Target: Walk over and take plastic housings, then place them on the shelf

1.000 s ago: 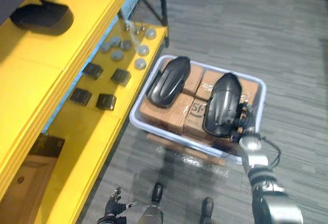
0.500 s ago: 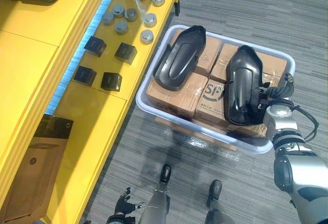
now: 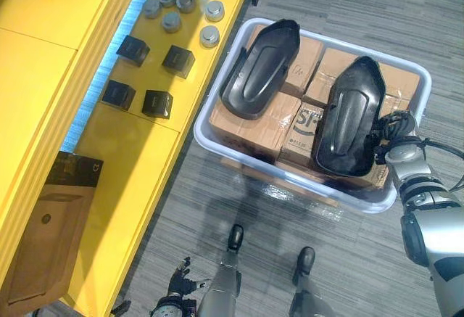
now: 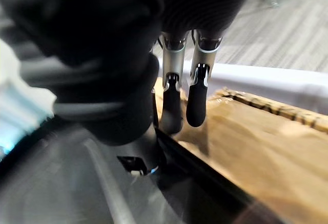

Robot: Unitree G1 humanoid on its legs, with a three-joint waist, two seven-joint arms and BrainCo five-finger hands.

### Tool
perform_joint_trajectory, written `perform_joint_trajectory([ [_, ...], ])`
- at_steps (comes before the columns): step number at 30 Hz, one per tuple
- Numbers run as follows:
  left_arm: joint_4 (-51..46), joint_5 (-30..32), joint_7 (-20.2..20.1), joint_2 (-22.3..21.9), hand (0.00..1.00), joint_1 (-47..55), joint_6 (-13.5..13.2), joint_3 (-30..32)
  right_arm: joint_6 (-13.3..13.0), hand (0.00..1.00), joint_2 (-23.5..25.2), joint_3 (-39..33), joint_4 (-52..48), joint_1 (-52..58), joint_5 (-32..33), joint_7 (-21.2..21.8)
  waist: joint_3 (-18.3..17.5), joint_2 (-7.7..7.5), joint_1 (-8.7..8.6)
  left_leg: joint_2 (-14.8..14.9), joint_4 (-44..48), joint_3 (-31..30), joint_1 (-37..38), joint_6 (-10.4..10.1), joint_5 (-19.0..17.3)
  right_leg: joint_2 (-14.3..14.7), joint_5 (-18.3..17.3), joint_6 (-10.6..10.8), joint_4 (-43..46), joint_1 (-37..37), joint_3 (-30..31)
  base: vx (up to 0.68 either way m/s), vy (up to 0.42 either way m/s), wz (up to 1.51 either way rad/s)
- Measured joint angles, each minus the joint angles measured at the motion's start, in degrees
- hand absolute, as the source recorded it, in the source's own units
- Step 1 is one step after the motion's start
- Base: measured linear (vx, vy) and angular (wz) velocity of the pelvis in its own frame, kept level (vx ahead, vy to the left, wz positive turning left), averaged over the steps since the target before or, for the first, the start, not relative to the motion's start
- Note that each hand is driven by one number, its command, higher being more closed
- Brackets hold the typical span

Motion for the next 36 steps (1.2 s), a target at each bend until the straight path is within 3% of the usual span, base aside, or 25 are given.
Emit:
perform_joint_trajectory([
  [10, 0.0, 0.0, -0.1, -0.3, 0.00, -0.1, 0.1, 0.1, 0.0, 1.00, -0.3, 2.2, -0.3, -0.2, -6.9, 0.1, 0.0, 0.00, 0.26, 0.2, -3.3, -0.1, 1.4, -0.1, 2.1, 0.0, 0.0, 0.0, 0.0, 0.1, -0.5, 0.02, -0.023, 0.02],
  [15, -1.0, 0.2, 0.5, -0.5, 0.00, 0.1, 0.1, 0.5, 0.7, 1.00, -0.3, 2.2, -8.4, 1.9, -9.1, -1.9, 0.0, -0.05, -0.06, 0.5, -6.3, 0.3, 3.3, -0.2, 3.8, 0.0, 0.0, 0.0, 0.0, 0.3, -0.3, 0.02, -0.037, -0.02],
  [18, -7.1, 0.0, 1.4, -0.5, 0.00, 1.2, 0.1, 2.1, 1.1, 1.00, -0.3, 2.1, -18.5, 3.7, -10.5, -4.4, 0.1, -0.13, -0.74, 0.8, -7.8, 0.8, 5.7, -0.3, 4.3, 0.1, 0.0, 0.0, -0.1, 1.9, 0.2, 0.05, -0.040, -0.07],
  [21, -23.0, -0.1, 2.9, -0.5, 0.00, 3.2, -0.9, 3.6, 0.8, 1.00, -0.5, 0.2, -31.0, 6.2, -13.0, -7.9, 0.0, -0.27, -1.50, 1.0, -9.4, 1.5, 9.0, -0.3, 4.7, 0.2, 0.0, 0.0, -1.0, 4.5, 0.7, 0.04, -0.033, -0.07],
  [26, -39.6, 0.0, 4.4, -0.5, 0.00, 3.1, -2.2, 4.0, 0.8, 1.00, -0.1, -2.1, -37.2, 9.1, -18.2, -10.5, -1.3, -1.39, -2.56, 1.1, -12.2, 1.8, 10.8, -0.2, 5.8, 0.3, 0.0, 0.0, -1.7, 5.3, 0.9, 0.02, -0.023, -0.02],
  [31, -45.5, -0.2, 6.1, -0.5, 0.00, 1.7, -2.3, 1.8, 1.2, 1.00, 2.6, -2.3, -37.4, 10.4, -20.2, -11.1, -3.0, -2.18, -3.49, 1.3, -13.2, 2.0, 12.2, -0.5, 6.9, 0.3, 0.0, 0.1, -1.8, 6.2, 1.1, 0.02, -0.012, -0.02],
  [36, -45.2, -6.2, 6.9, -1.2, 0.00, -8.0, -2.6, -4.6, 1.5, 1.00, 6.9, -2.2, -40.9, 10.5, -20.2, -11.3, -4.6, -2.22, -3.70, 1.5, -13.2, 2.5, 13.5, -0.9, 7.5, 0.5, 0.1, 0.1, -2.1, 7.5, 1.1, 0.00, -0.004, -0.01],
])
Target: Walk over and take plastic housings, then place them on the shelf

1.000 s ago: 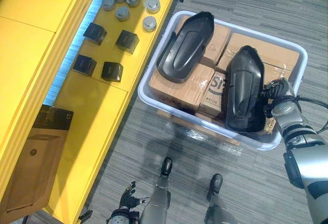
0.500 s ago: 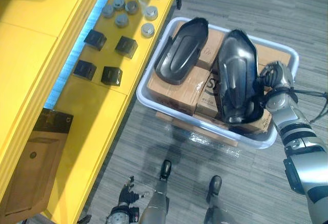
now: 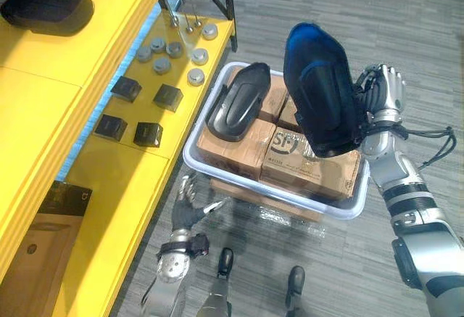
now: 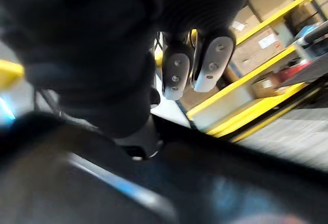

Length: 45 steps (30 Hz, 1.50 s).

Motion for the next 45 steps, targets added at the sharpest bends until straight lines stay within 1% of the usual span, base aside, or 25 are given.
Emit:
perform_joint_trajectory([
  [1, 2.4, -1.8, 0.3, -0.5, 0.00, -4.2, -0.2, -1.8, 0.0, 1.00, 1.7, 0.0, -1.0, 0.1, 0.0, -0.5, -0.7, -0.07, -0.11, 0.2, -0.1, 0.1, 0.1, -0.1, 0.1, 0.2, 0.0, -0.1, 0.0, 0.0, 0.0, 0.00, 0.000, 0.00],
  [3, 6.2, -3.5, 0.4, -0.6, 0.00, -8.5, -0.1, -4.0, 0.4, 1.00, 4.2, 0.1, -2.3, 0.2, 0.0, -1.1, -1.5, -0.39, -0.56, 0.5, -0.8, 0.5, 0.5, -0.1, 0.6, 0.4, 0.1, -0.1, 0.0, 0.0, 0.2, -0.03, -0.021, -0.05],
  [5, 9.2, -5.1, 0.5, -0.8, 0.00, -11.2, -0.1, -5.3, 0.8, 1.00, 6.6, 0.1, -4.8, 0.5, 0.0, -1.6, -2.0, -0.89, -1.39, 0.6, -0.8, 0.7, 0.6, -0.1, 0.6, 0.6, 0.2, -0.3, -0.1, 0.0, 0.4, -0.03, -0.012, -0.07],
  [6, 11.2, -6.4, 0.6, -1.5, 0.00, -12.6, -0.1, -6.0, 0.9, 1.00, 7.6, 0.1, -6.8, 1.4, 0.0, -2.2, -2.6, -1.14, -1.52, 0.7, -0.8, 0.8, 0.6, -0.1, 0.6, 0.7, 0.3, -0.4, -0.2, 0.0, 0.6, -0.03, -0.007, -0.08],
  [7, 11.9, -7.4, 0.7, -1.9, 0.00, -13.1, -0.1, -6.3, 0.9, 1.00, 8.2, 0.1, -7.7, 2.0, 0.0, -2.5, -3.0, -1.33, -1.54, 0.8, -0.8, 0.9, 0.6, -0.1, 0.6, 0.8, 0.4, -0.5, -0.5, 0.0, 0.7, -0.03, -0.006, -0.13],
  [9, 14.6, -10.1, 1.5, -2.8, 0.00, -15.0, -0.1, -7.3, 0.9, 1.00, 11.2, 0.4, -8.9, 2.6, 0.0, -3.3, -4.4, -1.86, -1.80, 1.1, -0.8, 1.4, 0.8, -0.3, 0.8, 1.1, 0.9, -0.6, -1.0, 0.1, 1.3, -0.03, -0.011, -0.14],
  [10, 15.6, -10.9, 1.9, -3.2, 0.00, -15.8, 0.0, -7.4, 0.9, 1.00, 12.1, 1.0, -9.6, 2.7, 0.0, -3.7, -4.5, -1.94, -2.06, 1.2, -0.8, 1.5, 1.1, -0.8, 1.1, 1.2, 0.9, -0.7, -1.0, 0.4, 1.3, -0.04, -0.015, -0.06],
  [11, 16.3, -11.3, 2.2, -3.3, 0.00, -16.3, -0.1, -7.5, 0.9, 1.00, 12.8, 1.5, -9.9, 2.7, 0.0, -3.9, -4.7, -2.02, -2.24, 1.4, -0.8, 1.6, 1.4, -0.8, 1.1, 1.4, 1.0, -0.7, -1.0, 0.6, 1.3, -0.05, -0.017, -0.07],
  [14, 20.7, -12.0, 3.4, -3.7, 0.00, -18.3, 0.0, -7.7, 0.9, 1.00, 15.6, 4.9, -10.0, 3.1, -0.2, -4.4, -6.6, -2.69, -2.75, 2.1, -0.9, 2.6, 1.7, -0.8, 1.1, 2.2, 1.8, -1.3, -1.9, 0.7, 2.2, -0.05, -0.010, -0.16],
  [17, 22.0, -12.0, 5.1, -4.6, 0.00, -19.0, 0.1, -7.8, 0.9, 1.00, 16.0, 5.6, -9.9, 4.2, -0.2, -4.4, -7.3, -2.96, -2.74, 2.6, -0.9, 3.2, 1.8, -0.9, 1.1, 2.7, 2.5, -1.6, -2.7, 0.8, 2.8, -0.08, 0.005, -0.12],
  [21, 24.5, -12.3, 6.2, -4.9, 0.00, -19.1, 0.3, -7.8, 0.9, 1.00, 17.2, 5.7, -9.9, 4.5, -0.2, -4.5, -7.9, -2.99, -2.97, 3.0, -1.1, 4.0, 1.7, -1.3, 0.7, 3.1, 3.7, -1.7, -4.1, 0.9, 3.0, -0.08, 0.017, -0.11],
  [25, 26.8, -14.8, 7.3, -5.1, 0.00, -19.1, 0.5, -7.6, 0.9, 1.00, 17.9, 8.0, -10.1, 5.3, -0.2, -4.9, -8.9, -3.85, -3.07, 3.7, -1.1, 4.1, 1.8, -1.7, 0.5, 3.9, 4.2, -1.9, -5.0, 1.3, 3.1, -0.05, 0.007, -0.03],
  [27, 26.9, -15.4, 8.1, -5.3, 0.00, -19.2, 0.4, -7.5, 0.9, 1.00, 18.6, 9.3, -13.0, 6.8, -0.2, -5.0, -9.2, -4.16, -3.05, 3.9, -1.1, 4.2, 1.9, -1.8, 0.4, 4.0, 4.2, -2.0, -5.0, 1.3, 3.2, -0.01, 0.009, -0.04],
  [32, 29.0, -16.4, 10.7, -5.6, 0.00, -20.2, 0.3, -6.8, 0.8, 1.00, 21.6, 12.5, -15.8, 10.4, -0.2, -5.2, -10.5, -5.03, -2.98, 4.0, -1.1, 5.5, 2.7, -1.9, 0.3, 4.1, 4.4, -2.1, -5.0, 1.6, 4.4, 0.01, 0.013, -0.11],
  [37, 29.6, -17.2, 13.2, -6.6, 0.00, -21.3, -0.2, -2.4, 0.7, 1.00, 23.3, 15.1, -16.8, 11.7, -0.2, -5.2, -11.1, -5.60, -3.98, 4.1, -1.1, 6.4, 3.7, -1.9, 0.3, 4.1, 4.5, -2.2, -5.0, 2.1, 4.9, 0.01, 0.023, -0.07],
  [40, 29.6, -20.0, 14.2, -6.9, 0.00, -21.4, -1.5, -0.3, 0.6, 1.00, 24.5, 16.3, -19.7, 13.8, -0.2, -5.2, -11.4, -6.00, -4.14, 4.3, -1.1, 7.1, 4.4, -2.3, 0.0, 4.2, 4.5, -2.2, -5.0, 2.4, 5.9, 0.02, 0.030, -0.15],
  [41, 29.6, -21.6, 14.3, -7.1, 0.00, -21.8, -2.2, 0.7, 0.4, 1.00, 24.9, 16.8, -20.9, 14.9, -0.1, -5.3, -11.5, -6.00, -4.25, 4.3, -1.1, 7.2, 4.5, -2.4, -0.1, 4.2, 4.5, -2.2, -5.0, 2.4, 6.0, 0.01, 0.025, -0.04],
  [42, 29.6, -25.0, 14.1, -7.6, 0.00, -22.5, -3.6, 1.6, 0.0, 1.00, 25.2, 17.0, -21.3, 15.9, -0.1, -5.3, -11.7, -6.01, -4.23, 4.3, -1.1, 7.2, 4.5, -2.4, -0.1, 4.3, 4.5, -2.2, -5.0, 2.4, 6.0, 0.00, 0.000, 0.00],
  [43, 29.5, -26.4, 14.0, -8.1, 1.00, -22.7, -4.4, 2.3, -0.1, 1.00, 25.5, 17.0, -21.3, 16.3, 0.0, -5.4, -11.7, -6.02, -4.24, 4.4, -1.1, 7.2, 4.6, -2.5, -0.1, 4.3, 4.5, -2.2, -5.0, 2.4, 6.0, 0.01, 0.020, -0.03],
  [44, 29.3, -29.2, 13.6, -8.6, 1.00, -22.8, -6.0, 3.3, -0.2, 1.00, 26.3, 16.9, -21.3, 17.0, 0.1, -5.6, -12.0, -6.07, -4.25, 4.5, -1.1, 7.3, 4.6, -2.5, -0.2, 4.4, 4.5, -2.2, -5.0, 2.4, 6.1, 0.00, 0.000, 0.00],
  [45, 29.3, -31.2, 13.0, -8.9, 1.00, -22.8, -6.9, 4.0, -0.4, 1.00, 26.7, 16.9, -21.3, 17.5, 0.1, -5.8, -12.2, -6.06, -4.24, 4.5, -1.1, 7.3, 4.6, -2.6, -0.2, 4.4, 4.5, -2.2, -5.0, 2.4, 6.1, 0.01, 0.016, -0.04],
])
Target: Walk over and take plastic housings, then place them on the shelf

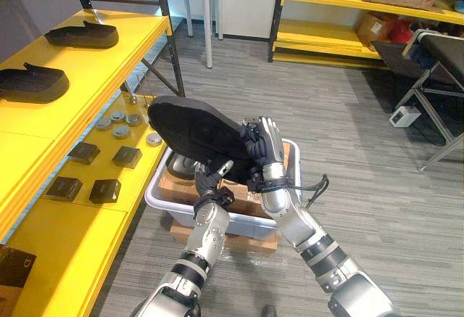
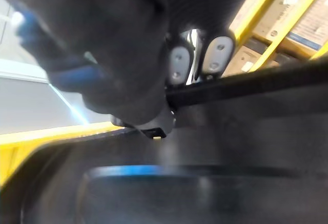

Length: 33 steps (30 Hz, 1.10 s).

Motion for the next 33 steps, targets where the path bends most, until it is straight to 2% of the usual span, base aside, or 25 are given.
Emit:
perform_joint_trajectory([
  [2, -1.2, -7.6, -2.4, -1.2, 1.00, 0.0, -3.3, 1.2, -0.9, 1.00, 1.4, 0.1, 0.0, 0.9, 0.3, -0.2, -0.3, -0.01, 0.04, 0.1, 0.0, 0.2, 0.3, -0.1, -0.1, 0.1, 0.0, 0.0, 0.0, 0.2, 0.1, 0.02, 0.017, -0.04],
  [4, -2.0, -10.5, -4.1, -1.9, 1.00, 0.1, -4.8, 1.8, -1.3, 1.00, 2.4, 0.4, 0.0, 1.7, 1.5, -0.2, -0.6, -0.08, 0.03, 0.1, 0.0, 0.4, 0.4, -0.2, -0.2, 0.1, 0.0, 0.0, 0.0, 0.2, 0.3, 0.00, 0.011, -0.02],
  [10, -3.5, -12.3, -7.0, -2.8, 1.00, 3.0, -6.6, 2.8, -2.3, 1.00, 4.2, 1.1, -2.2, 5.8, 4.3, -0.2, -1.9, -0.31, -0.08, 0.3, 0.2, 0.6, 1.2, -0.4, -0.3, 0.1, 0.0, 0.0, 0.0, 0.7, 0.5, 0.01, 0.015, -0.01],
  [16, -13.0, -12.2, -12.5, -2.7, 1.00, 13.8, -5.7, 1.0, -5.5, 1.00, 4.9, 1.2, -9.2, 15.0, 6.6, 1.3, -3.1, -0.29, -0.03, 0.5, 0.2, 0.9, 2.4, -0.6, -1.6, 0.2, -0.2, 0.1, 0.0, 1.8, 0.8, 0.01, 0.022, -0.02],
  [19, -19.0, -12.0, -14.0, -2.5, 1.00, 21.1, -3.9, -0.1, -7.2, 1.00, 4.9, 1.7, -13.4, 21.9, 7.6, 3.0, -4.0, -0.23, -0.07, 0.4, 0.0, 0.5, 2.4, -0.6, -1.6, 0.2, -1.0, 0.6, -0.1, 2.2, 0.1, 0.02, 0.018, 0.09],
  [21, -23.6, -8.4, -14.9, -1.4, 1.00, 27.7, -2.7, -1.1, -8.6, 1.00, 4.9, 2.8, -16.4, 28.0, 8.9, 5.0, -4.8, -0.15, -0.03, 0.4, 0.0, -0.1, 2.4, -0.7, -1.6, 0.2, -1.4, 0.4, -0.1, 2.4, -0.4, 0.02, 0.023, 0.12],
  [22, -24.6, -7.3, -15.1, -1.3, 1.00, 29.3, -2.4, -1.1, -8.7, 0.00, 4.8, 3.0, -17.0, 29.4, 9.2, 5.4, -5.0, -0.11, -0.02, 0.3, 0.0, -0.3, 2.4, -0.7, -1.6, 0.2, -1.5, 0.4, -0.1, 2.5, -0.6, 0.02, 0.023, 0.18],
  [28, -29.1, 2.1, -15.3, -1.1, 1.00, 37.4, -0.5, 0.3, -11.7, 0.00, 3.9, 4.1, -17.8, 36.3, 14.3, 10.2, -6.7, 1.28, 0.19, -0.4, -0.1, -5.3, 1.6, -0.5, -1.7, -0.2, -2.7, 0.5, 0.0, 4.9, -5.7, 0.01, 0.034, 0.44],
  [31, -31.2, 8.9, -14.9, -1.0, 1.00, 38.9, -0.1, 1.9, -12.0, 0.00, 3.1, 4.2, -17.7, 36.6, 17.4, 12.2, -7.5, 2.95, 0.62, -0.9, 0.0, -10.2, 0.1, -0.5, -1.6, -0.3, -3.8, 0.4, 0.0, 6.6, -11.1, 0.01, 0.010, 0.93],
  [33, -32.8, 16.7, -12.7, -1.4, 1.00, 38.8, 0.3, 4.1, -12.1, 0.00, 2.0, 3.2, -17.6, 36.6, 19.1, 13.2, -7.9, 5.05, 1.38, -1.2, 0.0, -11.0, -2.5, 0.0, -2.0, -0.8, -5.0, 0.7, 0.0, 8.4, -18.7, 0.03, 0.006, 1.64],
])
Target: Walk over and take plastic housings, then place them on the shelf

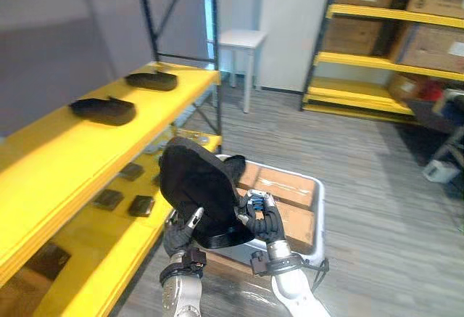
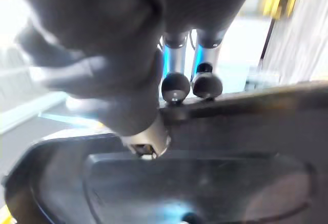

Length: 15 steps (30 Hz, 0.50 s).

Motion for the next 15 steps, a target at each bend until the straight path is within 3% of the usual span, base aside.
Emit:
perform_joint_trajectory([
  [1, -0.2, 1.6, 0.5, -0.3, 1.00, -0.2, 0.1, 0.5, 0.0, 0.00, -0.3, -0.4, 0.0, 0.0, 0.4, 0.0, 0.0, 0.35, 0.16, 0.0, 0.4, 2.0, -0.7, 1.2, -0.8, -0.7, -0.5, 0.2, 0.0, 0.5, -2.3, 0.05, 0.071, 1.90],
  [2, -0.1, 4.5, 1.9, -0.2, 1.00, -0.4, 0.4, 1.2, 0.0, 0.00, -0.6, -1.7, 0.5, -0.2, 0.9, 0.3, 0.2, 0.03, 0.46, -0.2, 3.2, 12.1, -2.5, 3.3, -1.6, -3.0, -1.4, 0.6, -0.2, 1.5, -5.7, 0.08, 0.144, 1.72],
  [3, -0.1, 7.4, 3.9, -0.2, 1.00, -0.2, 0.8, 1.7, 0.1, 0.00, -0.9, -2.3, 1.2, -0.4, 0.9, 0.3, 0.2, 0.03, 1.64, -0.2, 7.7, 25.1, -3.2, 4.0, -1.3, -5.3, -2.2, 1.5, 0.8, 1.9, -7.7, 0.09, 0.166, 1.59],
  [4, -0.4, 9.9, 5.3, -0.3, 1.00, -0.1, 1.4, 2.4, 0.1, 0.00, -1.2, -2.2, 1.2, -0.6, 0.9, 0.3, -0.2, 0.64, 2.29, 0.6, 10.2, 34.6, -2.7, 5.4, -2.5, -5.9, -2.7, 2.4, 1.7, 2.1, -9.3, 0.16, 0.195, 1.05],
  [5, -0.7, 11.6, 6.0, -0.3, 1.00, 0.0, 1.9, 3.0, 0.1, 0.00, -1.5, -2.2, 1.2, -0.8, 0.9, 0.3, -0.7, 1.65, 2.21, 1.4, 10.6, 38.9, -1.9, 7.5, -3.8, -5.8, -3.1, 3.0, 2.1, 2.5, -10.4, 0.19, 0.181, 0.84],
  [6, -2.0, 16.0, 8.0, -0.4, 1.00, -0.1, 3.0, 5.5, 0.3, 0.00, -1.4, -2.4, 1.1, -1.5, 0.8, 0.1, -0.4, 1.19, 2.45, 0.9, 11.2, 41.3, -1.6, 8.2, -4.4, -7.1, -3.6, 3.8, 3.0, 3.2, -11.5, 0.19, 0.175, 0.63],
  [9, -4.5, 25.2, 13.0, -0.8, 1.00, 1.8, 5.4, 12.3, 0.5, 0.00, 0.3, -9.0, -1.7, -2.0, 0.8, -0.8, -0.4, -1.08, 2.75, -3.9, 11.8, 39.4, -0.3, 9.1, -6.8, -11.6, -4.3, 6.3, 4.3, 6.2, -14.7, 0.20, 0.164, 0.61],
  [11, -4.5, 28.3, 14.4, -0.9, 1.00, 2.5, 7.0, 12.3, 0.5, 0.00, 0.1, -13.1, -2.2, -1.9, 0.9, -1.1, -0.3, -1.28, 2.45, -6.4, 11.6, 36.7, 1.6, 9.9, -8.6, -15.8, -5.8, 9.1, 12.2, 7.2, -16.9, 0.25, 0.179, 0.86],
  [12, -4.7, 30.1, 14.8, -0.8, 1.00, 2.9, 7.7, 12.2, 0.6, 0.00, -0.2, -15.1, -2.2, -1.6, 0.9, -1.1, -0.2, -1.20, 1.82, -7.6, 11.4, 34.5, 3.2, 10.2, -9.0, -19.1, -7.1, 9.3, 20.4, 7.1, -17.8, 0.24, 0.211, 1.20],
  [13, -5.5, 32.1, 15.1, -0.8, 1.00, 3.1, 8.8, 11.6, 0.6, 0.00, -0.4, -16.9, -2.2, -1.1, 1.0, -1.0, 0.0, -1.45, 1.07, -9.2, 11.0, 31.0, 5.6, 10.8, -9.4, -24.0, -6.6, 7.3, 33.7, 5.5, -16.9, 0.29, 0.244, 1.52],
  [14, -7.0, 33.3, 15.2, -0.6, 1.00, 3.1, 9.3, 11.7, 0.6, 0.00, -0.2, -17.6, -2.2, -0.9, 1.0, -0.8, 0.5, -2.05, 0.17, -10.2, 10.7, 27.8, 7.7, 11.5, -9.8, -27.2, -4.8, 2.4, 46.6, 1.7, -11.2, 0.24, 0.161, 1.40],
  [15, -7.8, 34.0, 15.4, -0.3, 1.00, 3.1, 9.3, 11.8, 0.6, 0.00, -0.1, -18.0, -2.2, -0.7, 1.1, -0.4, 0.7, -2.27, -0.11, -10.3, 10.7, 26.0, 8.4, 11.7, -10.0, -26.9, -6.1, 0.9, 52.3, -0.7, -7.4, 0.24, 0.049, 1.51],
])
